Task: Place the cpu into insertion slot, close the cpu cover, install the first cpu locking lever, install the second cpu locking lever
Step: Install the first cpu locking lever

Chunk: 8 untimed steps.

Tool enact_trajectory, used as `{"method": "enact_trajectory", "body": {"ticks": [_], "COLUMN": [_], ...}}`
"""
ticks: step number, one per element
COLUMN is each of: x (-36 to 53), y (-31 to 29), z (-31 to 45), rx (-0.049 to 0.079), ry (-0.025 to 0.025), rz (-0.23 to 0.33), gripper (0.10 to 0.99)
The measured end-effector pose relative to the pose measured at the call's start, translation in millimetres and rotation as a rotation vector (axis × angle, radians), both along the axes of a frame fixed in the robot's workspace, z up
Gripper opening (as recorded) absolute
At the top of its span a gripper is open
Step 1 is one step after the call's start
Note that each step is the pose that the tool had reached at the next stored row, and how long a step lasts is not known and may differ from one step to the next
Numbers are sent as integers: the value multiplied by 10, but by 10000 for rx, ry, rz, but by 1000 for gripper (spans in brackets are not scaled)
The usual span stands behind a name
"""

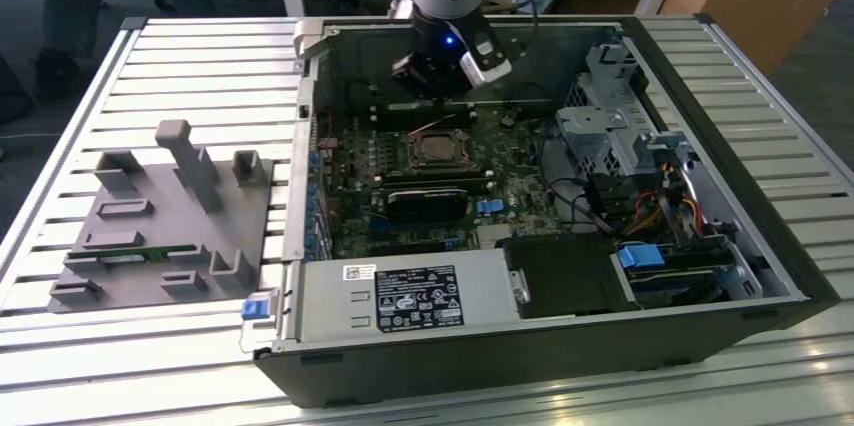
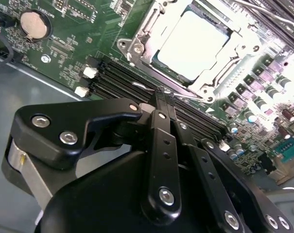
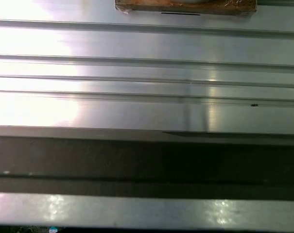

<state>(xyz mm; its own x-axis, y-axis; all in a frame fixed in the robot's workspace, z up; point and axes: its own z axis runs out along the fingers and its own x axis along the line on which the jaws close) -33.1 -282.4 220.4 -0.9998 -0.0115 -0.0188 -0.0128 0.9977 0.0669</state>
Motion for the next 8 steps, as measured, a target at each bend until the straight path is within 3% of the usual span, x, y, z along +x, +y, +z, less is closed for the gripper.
{"method": "enact_trajectory", "body": {"ticks": [8], "x": [89], "y": [3], "z": [-33], "rx": [-1], "ry": [1], "rz": [0], "gripper": [106]}}
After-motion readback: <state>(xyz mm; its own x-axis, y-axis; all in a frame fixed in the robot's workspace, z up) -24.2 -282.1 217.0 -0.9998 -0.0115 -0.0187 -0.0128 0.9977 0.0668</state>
